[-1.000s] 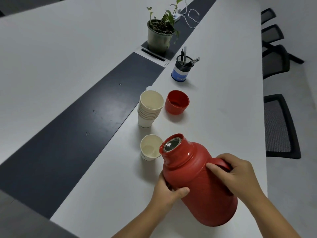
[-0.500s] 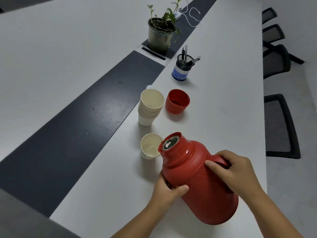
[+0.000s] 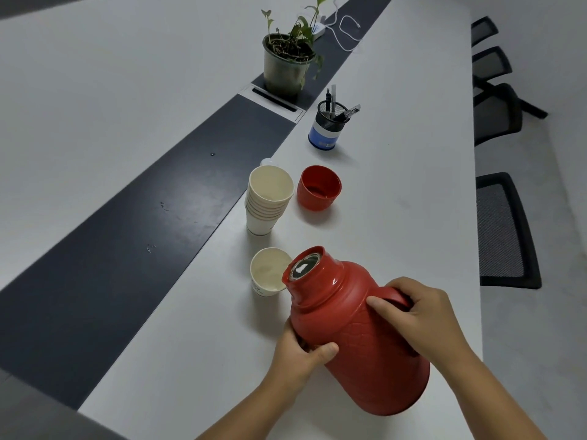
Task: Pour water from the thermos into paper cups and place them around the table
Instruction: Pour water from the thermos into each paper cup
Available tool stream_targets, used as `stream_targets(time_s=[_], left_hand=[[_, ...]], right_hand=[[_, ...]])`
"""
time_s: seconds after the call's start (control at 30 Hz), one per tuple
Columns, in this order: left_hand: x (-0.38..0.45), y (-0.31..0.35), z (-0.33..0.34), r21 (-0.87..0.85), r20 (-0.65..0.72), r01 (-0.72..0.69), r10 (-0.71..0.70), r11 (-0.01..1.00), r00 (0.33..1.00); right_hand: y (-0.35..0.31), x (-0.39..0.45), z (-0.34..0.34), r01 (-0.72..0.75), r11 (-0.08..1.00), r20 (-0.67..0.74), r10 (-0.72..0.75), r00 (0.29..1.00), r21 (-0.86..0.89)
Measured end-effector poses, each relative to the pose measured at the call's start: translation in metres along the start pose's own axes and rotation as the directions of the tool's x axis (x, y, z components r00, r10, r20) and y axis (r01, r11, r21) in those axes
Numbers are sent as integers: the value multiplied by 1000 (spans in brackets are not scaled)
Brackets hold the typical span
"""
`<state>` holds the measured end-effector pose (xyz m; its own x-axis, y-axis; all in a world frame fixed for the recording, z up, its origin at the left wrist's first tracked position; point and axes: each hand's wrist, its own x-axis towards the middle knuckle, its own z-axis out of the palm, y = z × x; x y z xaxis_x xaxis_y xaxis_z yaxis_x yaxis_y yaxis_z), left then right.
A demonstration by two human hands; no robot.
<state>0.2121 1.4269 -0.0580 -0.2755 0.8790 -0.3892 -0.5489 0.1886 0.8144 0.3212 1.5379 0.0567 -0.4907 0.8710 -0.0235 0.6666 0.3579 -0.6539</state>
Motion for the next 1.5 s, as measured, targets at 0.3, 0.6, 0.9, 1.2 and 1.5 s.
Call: stream_targets(time_s=[0.3,0.6,0.9,1.2,1.5], left_hand=[[-1,-3,1,-9,-7,-8,8,1000,1000],[-1,-4,3,-20,-19,-24,23,1000,1000],[-2,-6,2,1,-13,-17,17,1000,1000],[-2,-8,3,12,-13,0,0,1000,1000],[-2,-6,3,3,-20,7,-7,1000,1000]], right_hand=[[1,-1,0,-9,1000,10,9,1000,0],[1,-2,-1,-1,1000,0,1,1000,-7],[0,-1,-2,-8,1000,6,8,1000,-10],[3,-1,-1,-34,999,13,34,999,-17],[2,0,1,-37,999,20,37,999,-11]])
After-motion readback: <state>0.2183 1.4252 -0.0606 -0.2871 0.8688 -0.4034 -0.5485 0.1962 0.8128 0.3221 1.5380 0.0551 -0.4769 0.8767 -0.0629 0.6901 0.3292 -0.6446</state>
